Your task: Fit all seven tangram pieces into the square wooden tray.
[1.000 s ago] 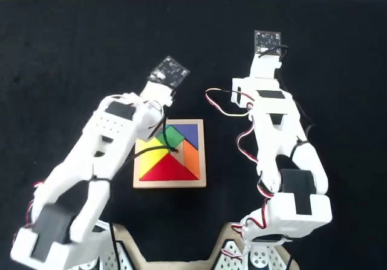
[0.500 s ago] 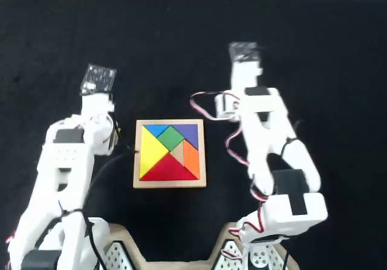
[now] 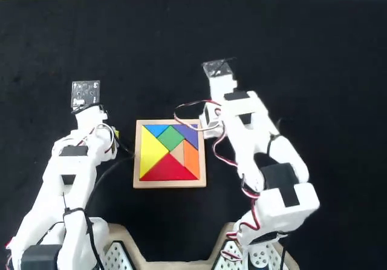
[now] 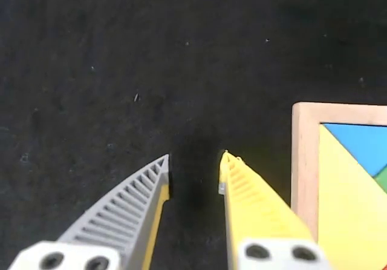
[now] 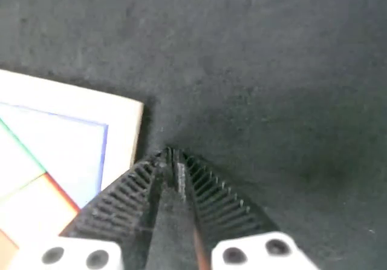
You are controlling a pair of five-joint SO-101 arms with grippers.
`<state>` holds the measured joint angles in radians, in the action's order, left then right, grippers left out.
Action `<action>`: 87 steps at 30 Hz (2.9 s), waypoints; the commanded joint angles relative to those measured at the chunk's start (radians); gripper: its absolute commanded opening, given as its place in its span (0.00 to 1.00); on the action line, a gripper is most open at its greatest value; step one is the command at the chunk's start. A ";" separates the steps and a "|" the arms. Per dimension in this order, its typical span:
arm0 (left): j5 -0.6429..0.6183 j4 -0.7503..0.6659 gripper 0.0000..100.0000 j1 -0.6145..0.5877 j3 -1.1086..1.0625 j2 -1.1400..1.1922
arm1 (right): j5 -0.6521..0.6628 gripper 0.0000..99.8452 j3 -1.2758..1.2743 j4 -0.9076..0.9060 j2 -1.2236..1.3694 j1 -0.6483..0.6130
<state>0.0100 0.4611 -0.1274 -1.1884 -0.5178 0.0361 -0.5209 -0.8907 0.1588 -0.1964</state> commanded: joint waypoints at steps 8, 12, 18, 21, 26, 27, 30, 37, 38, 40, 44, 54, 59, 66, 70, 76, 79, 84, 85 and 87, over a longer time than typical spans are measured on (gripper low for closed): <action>-0.011 -0.029 0.14 0.028 0.038 0.012 | 0.009 0.01 0.050 0.051 0.005 -0.026; -0.011 -0.026 0.14 0.114 0.041 0.014 | 0.009 0.01 0.053 0.049 0.008 -0.026; -0.011 -0.032 0.14 0.125 0.053 0.002 | 0.009 0.01 0.058 0.049 0.002 -0.018; -0.011 -0.020 0.11 0.073 0.150 -0.009 | 0.009 0.01 0.094 0.026 -0.068 0.011; -0.011 0.210 0.04 -0.033 0.486 -0.097 | 0.012 0.01 0.156 -0.066 -0.360 0.046; -0.011 0.267 0.03 -0.038 0.556 -0.115 | 0.015 0.01 0.157 -0.068 -0.421 0.044; -0.008 0.414 0.03 -0.039 0.745 -0.161 | 0.017 0.01 0.162 -0.078 -0.595 0.041; -0.005 0.624 0.03 -0.038 1.030 -0.255 | 0.017 0.01 0.159 -0.098 -0.975 0.044; -0.005 0.652 0.03 -0.038 1.055 -0.275 | 0.018 0.01 0.162 -0.118 -1.030 0.044; -0.005 0.704 0.03 -0.036 1.102 -0.322 | 0.018 0.01 0.174 -0.147 -1.139 0.043; -0.003 0.775 0.03 -0.036 1.190 -0.470 | 0.020 0.01 0.220 -0.192 -1.353 0.044; 0.014 0.784 0.03 -0.035 1.207 -0.853 | 0.195 0.01 0.303 -0.209 -1.785 0.046; 0.089 0.848 0.03 -0.005 1.199 -1.019 | 0.187 0.01 0.300 -0.256 -1.933 0.048; 0.120 0.984 0.03 0.059 1.104 -1.237 | 0.186 0.01 0.321 -0.382 -2.048 0.049; 0.123 1.096 0.03 0.065 0.915 -1.316 | 0.187 0.01 0.346 -0.532 -2.046 0.078; 0.118 1.208 0.03 0.067 0.740 -1.307 | 0.187 0.01 0.282 -0.621 -2.046 0.150; 0.117 1.204 0.03 0.067 0.905 -1.307 | 0.187 0.01 0.318 -0.603 -2.046 0.150; 0.117 1.201 0.03 0.062 1.032 -1.306 | 0.127 0.01 0.340 -0.559 -2.046 0.153; 0.117 1.201 0.03 0.062 0.998 -1.304 | 0.110 0.01 0.317 -0.552 -2.046 0.155; 0.117 1.168 0.03 0.062 0.868 -1.304 | 0.098 0.01 0.237 -0.523 -2.046 0.155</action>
<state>0.1250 1.6609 -0.0706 -0.1680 -1.8251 0.1619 -0.2018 -1.4645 -1.8128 -0.0583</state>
